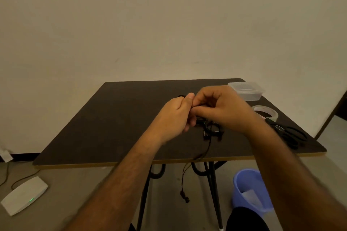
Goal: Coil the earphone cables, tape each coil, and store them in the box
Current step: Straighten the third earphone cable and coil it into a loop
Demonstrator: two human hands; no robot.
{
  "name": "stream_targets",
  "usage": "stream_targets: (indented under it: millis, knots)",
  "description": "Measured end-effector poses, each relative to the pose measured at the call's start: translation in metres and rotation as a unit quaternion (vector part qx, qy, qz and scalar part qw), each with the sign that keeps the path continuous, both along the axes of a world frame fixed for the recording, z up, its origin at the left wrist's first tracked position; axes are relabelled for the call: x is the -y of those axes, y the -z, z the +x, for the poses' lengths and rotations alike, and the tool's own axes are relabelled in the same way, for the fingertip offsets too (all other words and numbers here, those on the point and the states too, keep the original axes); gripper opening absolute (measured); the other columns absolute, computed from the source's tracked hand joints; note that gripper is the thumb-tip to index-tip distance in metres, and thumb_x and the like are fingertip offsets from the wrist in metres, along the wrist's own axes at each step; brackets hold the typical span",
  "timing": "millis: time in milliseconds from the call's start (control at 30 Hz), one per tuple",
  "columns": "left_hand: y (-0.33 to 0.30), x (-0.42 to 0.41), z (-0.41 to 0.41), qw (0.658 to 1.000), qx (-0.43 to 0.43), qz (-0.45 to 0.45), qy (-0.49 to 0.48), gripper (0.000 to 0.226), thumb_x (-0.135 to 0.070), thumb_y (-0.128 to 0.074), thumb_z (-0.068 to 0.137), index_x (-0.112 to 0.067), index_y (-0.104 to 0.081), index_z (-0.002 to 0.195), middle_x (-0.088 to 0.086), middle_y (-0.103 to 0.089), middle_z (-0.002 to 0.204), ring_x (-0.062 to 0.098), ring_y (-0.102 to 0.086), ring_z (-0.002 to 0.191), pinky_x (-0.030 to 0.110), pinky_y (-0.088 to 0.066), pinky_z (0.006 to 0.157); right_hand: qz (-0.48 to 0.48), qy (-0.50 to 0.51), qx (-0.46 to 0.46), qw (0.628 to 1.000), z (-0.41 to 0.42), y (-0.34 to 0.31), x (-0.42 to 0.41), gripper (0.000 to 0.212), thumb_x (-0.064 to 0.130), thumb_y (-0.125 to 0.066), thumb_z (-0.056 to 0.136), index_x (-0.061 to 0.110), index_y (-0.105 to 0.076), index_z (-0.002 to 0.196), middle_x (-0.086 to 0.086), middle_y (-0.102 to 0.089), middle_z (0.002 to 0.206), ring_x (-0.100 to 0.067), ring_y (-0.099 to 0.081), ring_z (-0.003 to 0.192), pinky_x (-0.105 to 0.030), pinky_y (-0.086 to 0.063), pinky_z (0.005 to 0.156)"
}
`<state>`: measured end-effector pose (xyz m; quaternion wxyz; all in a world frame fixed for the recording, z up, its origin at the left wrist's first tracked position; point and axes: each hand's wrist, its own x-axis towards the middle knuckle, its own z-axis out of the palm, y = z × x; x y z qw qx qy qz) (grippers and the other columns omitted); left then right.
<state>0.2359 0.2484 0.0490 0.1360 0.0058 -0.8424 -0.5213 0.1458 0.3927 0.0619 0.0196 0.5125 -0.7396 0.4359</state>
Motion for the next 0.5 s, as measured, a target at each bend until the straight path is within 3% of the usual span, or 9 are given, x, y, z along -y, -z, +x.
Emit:
stream_targets:
  millis: [100,167,267,500]
  knots:
    - [-0.006,-0.003,-0.001,0.988,0.020,0.145,0.047,0.051,-0.049,-0.025,0.105,-0.015,-0.053,0.078,-0.003,-0.043,0.057,0.008,-0.030,0.044,0.025,-0.021,0.044,-0.045,-0.056,0.035,0.997,-0.008,-0.015,0.001,0.007,0.005,-0.069,0.088,0.005,-0.067,0.094,-0.004,-0.070,0.078,-0.012,-0.068,0.071,-0.022,-0.054,0.070]
    - [-0.009,-0.005,-0.002,0.980,0.036,0.188,0.061,0.051,-0.052,-0.025,0.103,-0.017,-0.052,0.079,-0.006,-0.040,0.056,0.008,-0.026,0.045,0.024,-0.018,0.044,-0.078,-0.101,0.080,0.989,-0.014,-0.019,0.003,0.006,-0.003,-0.064,0.089,-0.003,-0.063,0.095,-0.011,-0.069,0.075,-0.015,-0.068,0.067,-0.024,-0.055,0.069]
    - [-0.012,-0.007,-0.003,0.959,0.067,0.261,0.089,0.050,-0.056,-0.026,0.102,-0.020,-0.047,0.074,-0.006,-0.035,0.056,0.008,-0.020,0.047,0.022,-0.014,0.044,-0.128,-0.136,0.141,0.972,-0.021,-0.018,0.010,0.011,-0.009,-0.063,0.087,0.000,-0.062,0.094,-0.003,-0.069,0.073,-0.012,-0.067,0.065,-0.023,-0.055,0.065]
    - [-0.019,-0.010,0.001,0.894,0.111,0.386,0.199,0.048,-0.055,-0.031,0.100,-0.022,-0.045,0.069,-0.007,-0.027,0.056,0.005,-0.016,0.043,0.020,-0.011,0.042,-0.241,-0.153,0.310,0.907,-0.025,0.004,0.022,0.005,0.010,-0.068,0.085,0.014,-0.070,0.082,-0.001,-0.068,0.071,-0.010,-0.064,0.064,-0.022,-0.054,0.062]
